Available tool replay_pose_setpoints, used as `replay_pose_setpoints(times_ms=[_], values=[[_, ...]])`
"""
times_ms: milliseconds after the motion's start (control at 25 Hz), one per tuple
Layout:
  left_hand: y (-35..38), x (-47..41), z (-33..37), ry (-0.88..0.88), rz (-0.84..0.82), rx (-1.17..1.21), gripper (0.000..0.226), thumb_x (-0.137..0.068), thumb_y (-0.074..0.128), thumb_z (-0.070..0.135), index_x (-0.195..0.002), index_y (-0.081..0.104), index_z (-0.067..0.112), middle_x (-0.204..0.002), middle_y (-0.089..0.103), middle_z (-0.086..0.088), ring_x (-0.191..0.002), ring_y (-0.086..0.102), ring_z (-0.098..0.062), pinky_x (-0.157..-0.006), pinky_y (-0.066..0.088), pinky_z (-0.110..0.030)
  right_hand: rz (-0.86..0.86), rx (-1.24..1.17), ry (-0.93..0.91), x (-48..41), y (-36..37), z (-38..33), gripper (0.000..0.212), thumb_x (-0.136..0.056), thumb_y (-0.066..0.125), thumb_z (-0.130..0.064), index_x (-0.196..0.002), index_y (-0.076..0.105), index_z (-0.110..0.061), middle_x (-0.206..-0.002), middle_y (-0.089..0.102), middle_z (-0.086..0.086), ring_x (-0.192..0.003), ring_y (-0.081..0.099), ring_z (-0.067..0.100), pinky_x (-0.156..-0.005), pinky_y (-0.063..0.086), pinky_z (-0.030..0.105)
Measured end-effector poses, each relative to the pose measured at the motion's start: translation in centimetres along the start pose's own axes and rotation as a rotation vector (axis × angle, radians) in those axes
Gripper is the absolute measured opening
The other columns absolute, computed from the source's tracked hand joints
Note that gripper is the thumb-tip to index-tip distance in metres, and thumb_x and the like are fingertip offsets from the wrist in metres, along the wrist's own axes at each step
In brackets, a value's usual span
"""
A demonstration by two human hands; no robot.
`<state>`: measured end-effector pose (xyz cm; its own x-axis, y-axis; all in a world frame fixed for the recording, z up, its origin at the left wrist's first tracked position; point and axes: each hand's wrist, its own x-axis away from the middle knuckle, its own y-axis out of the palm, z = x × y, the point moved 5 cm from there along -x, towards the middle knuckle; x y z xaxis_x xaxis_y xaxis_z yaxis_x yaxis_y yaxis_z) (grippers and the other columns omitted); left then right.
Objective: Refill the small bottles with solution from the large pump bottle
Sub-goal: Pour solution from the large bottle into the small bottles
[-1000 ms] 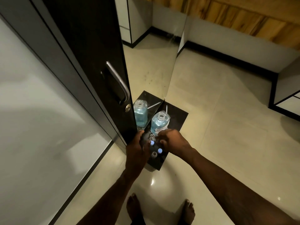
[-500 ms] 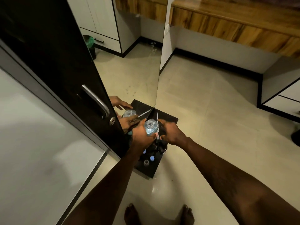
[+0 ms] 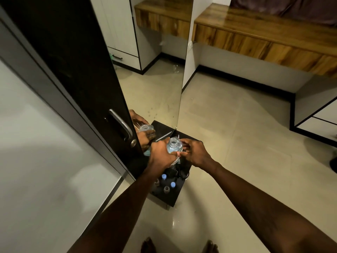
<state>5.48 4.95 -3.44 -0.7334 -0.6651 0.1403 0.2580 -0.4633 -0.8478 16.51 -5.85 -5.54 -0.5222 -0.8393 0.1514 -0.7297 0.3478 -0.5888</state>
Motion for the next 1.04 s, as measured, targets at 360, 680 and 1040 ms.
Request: replay_pose_setpoints(times_ms=[360,680,1040], values=[[-11.3,2.1,8.3,0.408,-0.35,0.314,0.061,-0.062,0.092,0.016,-0.12,0.071,0.013,-0.103,0.077,0.005,-0.092,0.073,-0.007,-0.085,0.06,-0.03,-0.118,-0.191,-0.125,5.0,-8.3,-7.2,0.083,-0.064,0.1,-0.027,-0.136,0.058,-0.022,-0.125,0.072,-0.001,-0.113,0.071,0.02,-0.099,0.058,0.039],[-14.4,4.5,13.5,0.47,-0.585,0.568,0.063,-0.07,0.089,0.003,-0.128,0.065,0.006,-0.113,0.075,-0.006,-0.103,0.072,-0.021,-0.092,0.058,-0.041,-0.032,-0.538,-0.183,11.1,-11.2,-9.9,0.043,-0.075,0.086,0.0,-0.113,0.07,-0.013,-0.105,0.078,0.007,-0.093,0.076,0.023,-0.079,0.061,0.029],[-0.9,9.4,-4.1,-0.269,0.141,0.555,0.025,-0.086,0.078,0.023,-0.11,0.073,0.02,-0.093,0.074,0.006,-0.079,0.07,-0.002,-0.072,0.055,-0.014,0.25,-0.736,-0.051,12.8,-11.6,-4.0,0.052,-0.071,0.086,-0.009,-0.12,0.073,-0.016,-0.106,0.079,0.006,-0.094,0.075,0.025,-0.085,0.059,0.039]])
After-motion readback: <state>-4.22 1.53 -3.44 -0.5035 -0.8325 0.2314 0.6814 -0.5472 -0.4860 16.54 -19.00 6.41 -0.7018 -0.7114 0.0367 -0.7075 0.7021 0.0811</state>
